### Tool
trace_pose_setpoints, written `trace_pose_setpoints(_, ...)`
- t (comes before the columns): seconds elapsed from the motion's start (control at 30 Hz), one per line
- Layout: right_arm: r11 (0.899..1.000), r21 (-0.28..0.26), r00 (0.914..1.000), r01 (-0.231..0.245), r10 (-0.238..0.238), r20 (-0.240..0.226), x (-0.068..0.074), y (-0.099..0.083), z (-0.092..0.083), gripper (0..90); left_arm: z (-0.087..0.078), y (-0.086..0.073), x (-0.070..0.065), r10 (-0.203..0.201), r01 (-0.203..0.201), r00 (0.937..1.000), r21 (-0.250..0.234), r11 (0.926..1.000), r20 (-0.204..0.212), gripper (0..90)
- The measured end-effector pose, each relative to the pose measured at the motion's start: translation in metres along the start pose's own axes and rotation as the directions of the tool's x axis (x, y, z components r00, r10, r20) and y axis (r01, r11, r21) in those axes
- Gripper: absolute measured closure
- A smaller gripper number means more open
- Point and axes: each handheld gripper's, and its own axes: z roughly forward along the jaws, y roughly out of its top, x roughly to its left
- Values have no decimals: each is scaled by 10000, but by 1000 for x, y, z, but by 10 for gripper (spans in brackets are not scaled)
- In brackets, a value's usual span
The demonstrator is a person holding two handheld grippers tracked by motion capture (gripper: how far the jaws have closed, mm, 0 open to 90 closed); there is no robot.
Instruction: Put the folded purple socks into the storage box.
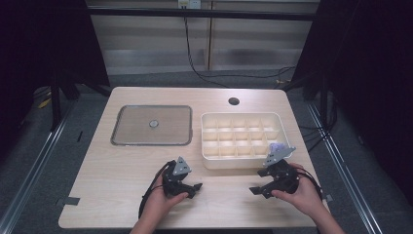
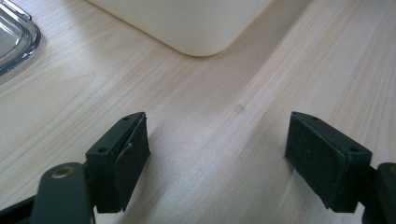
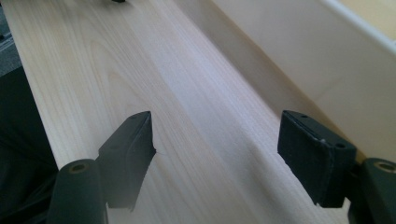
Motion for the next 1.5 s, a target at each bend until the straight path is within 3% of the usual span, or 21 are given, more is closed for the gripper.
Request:
trace_pose_setpoints(0.23,9996,-242,9999,120,-120,39,1,-10,16,260,0,0,0,-24,24,10000,-18,10000,-2,212)
trace_pose_setpoints(0.4,9998,-139,9998,174,-172,85,-2,-19,28,247,0,0,0,-4,4,10000,-7,10000,-2,212)
trace_pose_setpoints(0.53,9976,-588,9991,353,-339,253,-5,-24,32,230,0,0,0,-11,11,10000,-15,10000,-1,212)
trace_pose_setpoints(0.67,9922,-982,9964,769,-730,420,-5,-28,35,217,0,0,0,-23,23,10000,-5,10000,-2,212)
trace_pose_setpoints(0.77,9877,-977,9908,1221,-1155,701,-2,-31,36,201,0,0,0,-19,19,10000,-18,10000,-2,212)
trace_pose_setpoints(1.03,9819,-1421,9908,1252,-1163,692,-1,-37,37,187,0,0,0,5,-5,10000,9,10000,-1,212)
trace_pose_setpoints(1.5,9772,-1744,9912,1213,-1100,733,-1,-41,37,186,0,0,0,-18,18,10000,33,10000,2,212)
